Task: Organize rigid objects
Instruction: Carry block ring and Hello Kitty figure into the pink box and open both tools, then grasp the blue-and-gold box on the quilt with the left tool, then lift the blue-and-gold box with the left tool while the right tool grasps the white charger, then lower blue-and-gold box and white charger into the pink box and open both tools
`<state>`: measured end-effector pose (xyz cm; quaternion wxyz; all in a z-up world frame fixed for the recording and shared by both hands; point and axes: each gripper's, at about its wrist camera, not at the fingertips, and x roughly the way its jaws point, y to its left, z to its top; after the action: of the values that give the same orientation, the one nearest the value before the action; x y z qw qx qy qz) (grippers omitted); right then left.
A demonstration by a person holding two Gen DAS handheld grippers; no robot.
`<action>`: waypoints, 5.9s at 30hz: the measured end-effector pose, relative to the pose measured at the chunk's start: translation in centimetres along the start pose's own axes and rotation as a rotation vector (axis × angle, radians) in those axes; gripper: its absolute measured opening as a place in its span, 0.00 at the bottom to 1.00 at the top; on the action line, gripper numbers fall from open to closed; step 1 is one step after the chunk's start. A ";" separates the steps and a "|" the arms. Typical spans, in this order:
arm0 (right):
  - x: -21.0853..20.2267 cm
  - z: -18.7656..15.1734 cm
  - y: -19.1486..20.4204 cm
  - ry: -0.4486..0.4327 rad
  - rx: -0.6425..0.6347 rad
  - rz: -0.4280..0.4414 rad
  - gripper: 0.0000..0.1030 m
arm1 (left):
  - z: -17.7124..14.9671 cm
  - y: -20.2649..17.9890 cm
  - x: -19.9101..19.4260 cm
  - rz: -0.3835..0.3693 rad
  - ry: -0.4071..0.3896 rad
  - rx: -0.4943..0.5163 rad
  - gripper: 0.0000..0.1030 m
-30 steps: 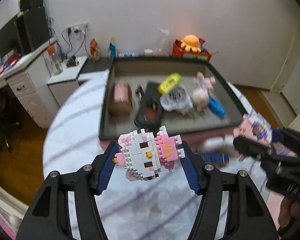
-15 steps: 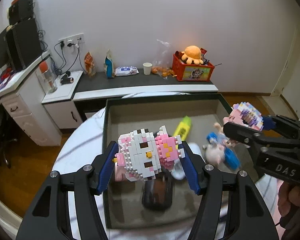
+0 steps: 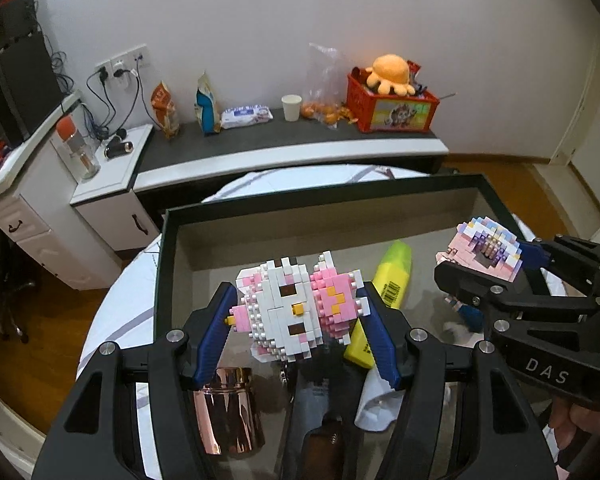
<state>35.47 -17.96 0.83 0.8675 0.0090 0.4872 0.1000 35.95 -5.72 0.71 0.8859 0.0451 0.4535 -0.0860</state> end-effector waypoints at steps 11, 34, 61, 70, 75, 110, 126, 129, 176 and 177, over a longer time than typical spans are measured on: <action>-2.9 -0.6 -1.1 -0.077 0.049 0.003 0.76 | -0.7 0.9 -3.0 0.066 -0.045 -0.032 0.97; -16.9 -12.6 1.1 -0.254 0.079 0.057 0.77 | -11.6 0.3 -17.3 0.044 -0.170 -0.032 1.00; -16.6 -23.6 1.7 -0.136 0.112 0.061 0.77 | -22.3 -1.7 -17.5 0.003 -0.065 -0.122 1.00; -15.4 -23.0 0.1 -0.115 0.140 0.024 0.77 | -21.3 -3.9 -14.5 -0.022 -0.031 -0.099 1.00; -14.7 -22.3 -1.3 -0.107 0.161 0.011 0.77 | -20.3 -5.3 -12.1 -0.048 -0.005 -0.099 1.00; -11.2 -21.3 -6.9 -0.051 0.247 0.019 0.77 | -17.1 -9.4 -4.4 -0.080 0.001 -0.082 0.83; -9.6 -19.2 -4.1 -0.061 0.195 0.043 0.77 | -19.5 -4.9 -7.0 -0.049 0.001 -0.122 0.83; -8.8 -18.2 -3.2 -0.070 0.195 0.050 0.77 | -19.7 -4.1 -7.7 -0.039 -0.010 -0.129 0.83; -10.1 -7.9 0.8 -0.216 0.095 0.021 0.67 | -9.8 1.5 -11.4 -0.001 -0.186 -0.112 0.83; -9.7 -7.5 0.7 -0.210 0.097 0.023 0.67 | -9.3 1.6 -11.0 -0.001 -0.185 -0.110 0.83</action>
<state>24.10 -19.68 5.15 0.9111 0.0668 0.3977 0.0849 22.53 -1.48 4.25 0.9250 -0.0119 0.3740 -0.0652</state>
